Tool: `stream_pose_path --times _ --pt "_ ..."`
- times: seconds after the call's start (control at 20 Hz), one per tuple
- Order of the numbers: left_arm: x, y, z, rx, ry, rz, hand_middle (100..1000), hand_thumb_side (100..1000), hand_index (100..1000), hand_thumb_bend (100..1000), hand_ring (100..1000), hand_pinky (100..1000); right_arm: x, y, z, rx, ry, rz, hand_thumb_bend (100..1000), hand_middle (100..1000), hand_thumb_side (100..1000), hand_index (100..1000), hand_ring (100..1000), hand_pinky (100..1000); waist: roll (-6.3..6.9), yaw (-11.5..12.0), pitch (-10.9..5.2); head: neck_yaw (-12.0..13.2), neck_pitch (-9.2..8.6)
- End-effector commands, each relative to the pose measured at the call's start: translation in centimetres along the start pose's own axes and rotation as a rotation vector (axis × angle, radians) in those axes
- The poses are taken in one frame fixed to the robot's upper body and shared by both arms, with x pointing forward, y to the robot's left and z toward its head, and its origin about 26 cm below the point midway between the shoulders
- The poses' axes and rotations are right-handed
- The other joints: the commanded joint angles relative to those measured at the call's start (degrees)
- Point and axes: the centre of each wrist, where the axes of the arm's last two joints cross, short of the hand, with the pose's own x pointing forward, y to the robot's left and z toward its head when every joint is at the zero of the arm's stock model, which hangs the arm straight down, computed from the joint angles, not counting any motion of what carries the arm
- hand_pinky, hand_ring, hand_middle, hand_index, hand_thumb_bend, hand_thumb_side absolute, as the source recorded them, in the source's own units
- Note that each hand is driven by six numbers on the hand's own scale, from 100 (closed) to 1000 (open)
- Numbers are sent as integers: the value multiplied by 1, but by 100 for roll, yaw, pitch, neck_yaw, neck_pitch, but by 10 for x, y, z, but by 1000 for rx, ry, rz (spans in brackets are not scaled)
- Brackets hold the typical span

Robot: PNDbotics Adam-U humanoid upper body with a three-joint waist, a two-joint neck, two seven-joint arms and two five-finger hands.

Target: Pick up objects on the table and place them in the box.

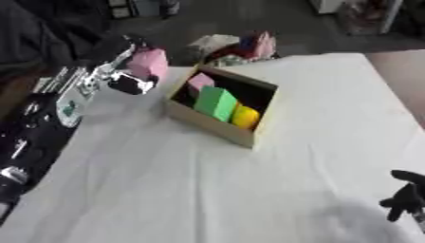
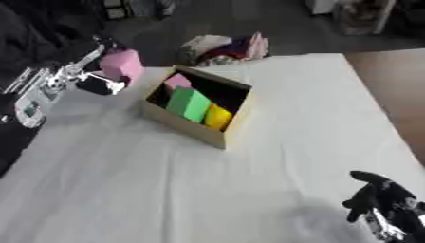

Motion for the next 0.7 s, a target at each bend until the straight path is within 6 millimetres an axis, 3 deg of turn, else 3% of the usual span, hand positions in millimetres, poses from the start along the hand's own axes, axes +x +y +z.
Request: stream_pose_path --times 0.05,0.25,0.45,0.7 --pt "21 7 -10 -5 -51 -7 564 244 745 100 509 645 4 -2 -3 10 -13 15 100 487 459 841 453 690 -28 -42 -110 47 -39" --pt "34 -13 -22 -47 -66 -1 576 247 754 100 514 648 4 0 -6 15 -20 6 100 486 457 841 453 690 -39 -124 -96 92 -37" --pt "38 -28 -26 -72 -65 -29 665 252 815 104 606 698 5 1 -8 18 -24 1 100 486 459 841 453 690 -34 -167 -88 92 -29" --pt "36 -32 -25 -72 -55 -73 808 259 871 266 771 778 4 2 -8 19 -24 0 100 487 458 841 453 690 -30 -157 -98 74 -47"
